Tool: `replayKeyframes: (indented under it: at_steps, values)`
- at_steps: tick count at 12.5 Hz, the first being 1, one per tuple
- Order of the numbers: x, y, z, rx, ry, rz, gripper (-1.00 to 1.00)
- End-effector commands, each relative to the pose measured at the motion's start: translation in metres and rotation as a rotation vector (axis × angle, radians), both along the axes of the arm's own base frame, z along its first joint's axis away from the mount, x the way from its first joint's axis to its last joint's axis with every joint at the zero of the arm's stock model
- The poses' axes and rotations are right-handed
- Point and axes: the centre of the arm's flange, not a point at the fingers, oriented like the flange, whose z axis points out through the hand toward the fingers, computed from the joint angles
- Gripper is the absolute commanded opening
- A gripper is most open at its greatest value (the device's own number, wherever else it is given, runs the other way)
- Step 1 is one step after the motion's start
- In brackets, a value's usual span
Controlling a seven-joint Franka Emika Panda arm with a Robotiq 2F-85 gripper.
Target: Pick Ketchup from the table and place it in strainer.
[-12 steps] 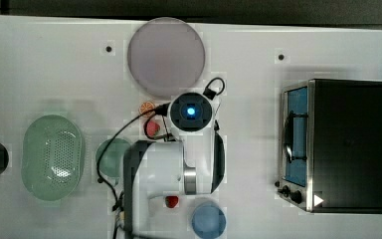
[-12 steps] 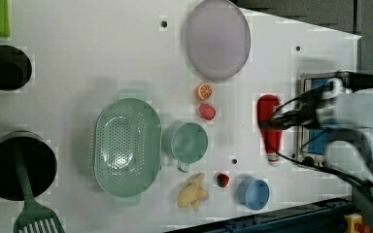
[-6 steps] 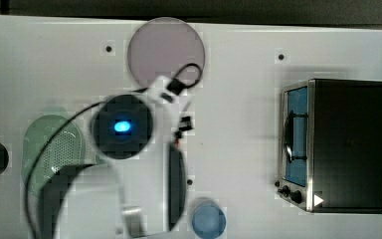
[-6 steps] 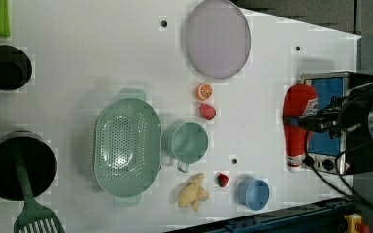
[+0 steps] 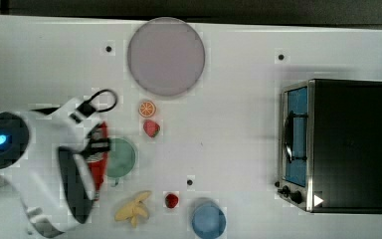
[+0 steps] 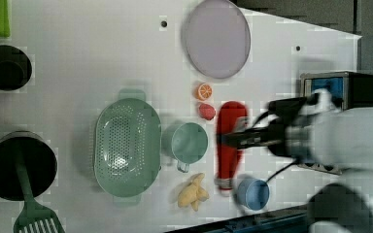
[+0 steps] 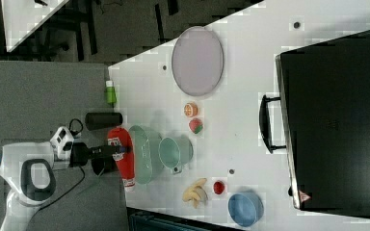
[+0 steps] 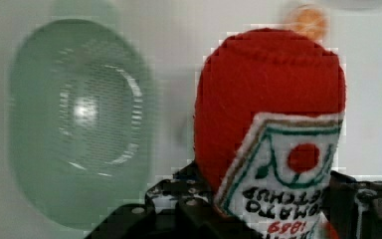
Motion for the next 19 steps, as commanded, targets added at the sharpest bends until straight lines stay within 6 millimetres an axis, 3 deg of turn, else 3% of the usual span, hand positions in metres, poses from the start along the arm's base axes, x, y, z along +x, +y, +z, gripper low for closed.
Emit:
replayKeyframes:
  at_steps: [1, 4, 6, 7, 9, 10, 11, 13, 15, 17, 19]
  values:
    - [-0.014, 0.052, -0.029, 0.059, -0.011, -0.217, 0.22]
    - [-0.022, 0.095, -0.075, 0.156, 0.015, -0.277, 0.22]
    - [-0.027, 0.112, -0.108, 0.198, 0.040, -0.288, 0.22]
    - [-0.027, 0.116, -0.123, 0.214, 0.045, -0.295, 0.31]
    - [-0.025, 0.119, -0.150, 0.237, 0.047, -0.289, 0.73]
    - [-0.024, 0.117, -0.158, 0.240, 0.048, -0.290, 0.95]
    - [-0.021, 0.115, -0.157, 0.240, 0.043, -0.297, 1.00]
    - [-0.011, 0.106, -0.133, 0.233, 0.013, -0.389, 1.00]
    - [0.002, 0.090, -0.088, 0.224, -0.058, -0.467, 1.00]
    - [0.016, 0.062, -0.035, 0.195, -0.145, -0.502, 1.00]
    - [0.031, 0.020, 0.016, 0.144, -0.200, -0.583, 1.00]
